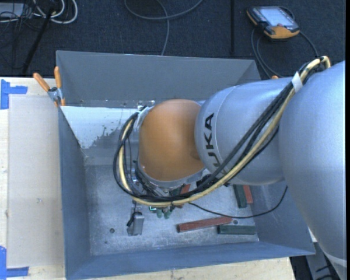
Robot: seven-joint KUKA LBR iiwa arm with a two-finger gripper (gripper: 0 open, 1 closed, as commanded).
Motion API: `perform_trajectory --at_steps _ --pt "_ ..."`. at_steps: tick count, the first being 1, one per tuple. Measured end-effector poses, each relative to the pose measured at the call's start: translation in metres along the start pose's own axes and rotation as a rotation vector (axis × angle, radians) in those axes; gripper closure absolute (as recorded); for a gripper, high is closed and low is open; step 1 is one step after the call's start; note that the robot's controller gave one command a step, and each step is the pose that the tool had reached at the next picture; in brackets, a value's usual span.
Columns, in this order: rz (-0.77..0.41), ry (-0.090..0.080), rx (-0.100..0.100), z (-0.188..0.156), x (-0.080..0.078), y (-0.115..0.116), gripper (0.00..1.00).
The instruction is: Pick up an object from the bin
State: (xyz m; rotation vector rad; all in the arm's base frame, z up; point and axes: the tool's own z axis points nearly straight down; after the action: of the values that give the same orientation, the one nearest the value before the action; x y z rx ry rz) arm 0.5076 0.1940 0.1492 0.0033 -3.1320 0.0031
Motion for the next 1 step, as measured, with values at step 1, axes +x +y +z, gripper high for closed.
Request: perform_trajectory --at_steps 1 --pt "0.004 -0.007 -0.002 -0.0038 -0.0021 -0.0008 0.00"
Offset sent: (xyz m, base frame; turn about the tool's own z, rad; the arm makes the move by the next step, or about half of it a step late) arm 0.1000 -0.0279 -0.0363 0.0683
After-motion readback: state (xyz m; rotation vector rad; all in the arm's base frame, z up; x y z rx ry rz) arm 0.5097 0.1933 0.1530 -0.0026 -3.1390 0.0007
